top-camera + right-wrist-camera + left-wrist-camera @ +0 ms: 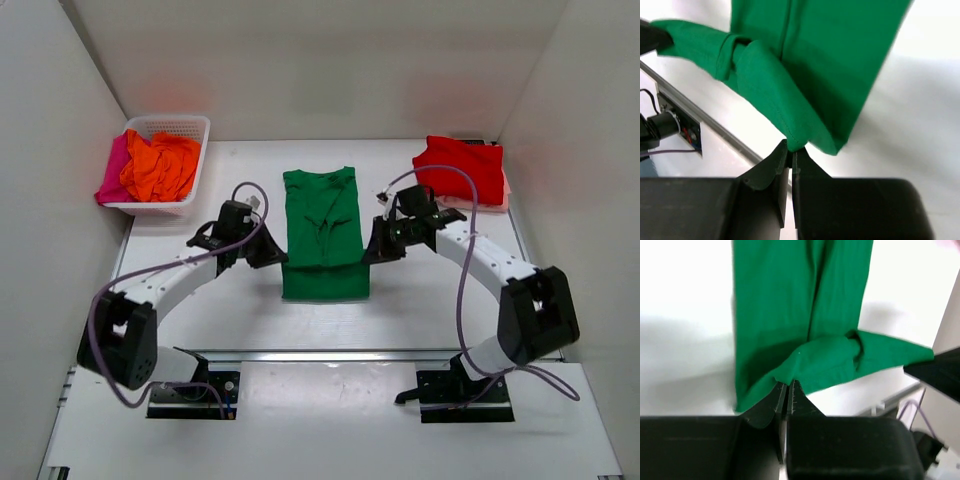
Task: Fold and stack the t-shirts
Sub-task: Fold the folded rectangular tshirt in 1/3 of the way
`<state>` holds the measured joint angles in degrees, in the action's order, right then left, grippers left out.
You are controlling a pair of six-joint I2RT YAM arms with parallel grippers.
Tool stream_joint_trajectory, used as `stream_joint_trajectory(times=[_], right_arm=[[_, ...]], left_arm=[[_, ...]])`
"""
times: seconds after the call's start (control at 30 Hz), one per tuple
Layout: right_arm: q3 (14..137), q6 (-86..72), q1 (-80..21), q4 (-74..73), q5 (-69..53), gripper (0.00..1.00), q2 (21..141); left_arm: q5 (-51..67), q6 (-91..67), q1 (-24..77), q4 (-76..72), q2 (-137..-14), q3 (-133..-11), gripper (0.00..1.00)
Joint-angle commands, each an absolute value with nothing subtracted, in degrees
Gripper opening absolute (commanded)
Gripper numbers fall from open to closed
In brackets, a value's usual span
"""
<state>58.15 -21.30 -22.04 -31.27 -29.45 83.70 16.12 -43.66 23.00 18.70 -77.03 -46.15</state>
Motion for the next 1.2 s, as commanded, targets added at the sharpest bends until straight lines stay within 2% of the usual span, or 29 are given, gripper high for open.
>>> stream_joint_trajectory(times=[0.0, 0.33, 0.7, 0.8, 0.93, 1.07, 1.17], right_arm=[[64.2, -16.3, -21.3, -29.5, -32.0, 0.01, 89.1], [70.2, -14.4, -18.7, -27.2, -32.9, 0.0, 99.7], [74.9, -13.6, -15.7, -24.3, -34.6, 0.0, 106.5], [76.3, -15.5, -14.5, -21.2, -35.9, 0.05, 108.3], [76.1, -17.8, -12.7, -11.2, -38.7, 0.26, 109.8], [74.8, -20.9, -11.0, -1.6, -36.7, 0.4, 109.4], [74.5, -21.7, -9.3, -1.4, -32.5, 0.46, 107.9]], left_arm=[[17.4, -40.1, 19.3, 15.0, -81.0, -50.5, 0.12], [20.0, -39.2, 17.1, 8.4, -93.2, -54.8, 0.15], [21.3, -40.6, 15.1, 2.2, -98.9, -57.7, 0.23], [21.6, -41.6, 14.2, 0.6, -102.5, -60.1, 0.31], [23.5, -48.3, 13.0, -6.4, -106.4, -62.2, 0.48], [22.9, -56.5, 10.4, -19.7, -106.9, -57.2, 0.47], [19.4, -57.3, 10.1, -21.0, -102.8, -52.8, 0.47]])
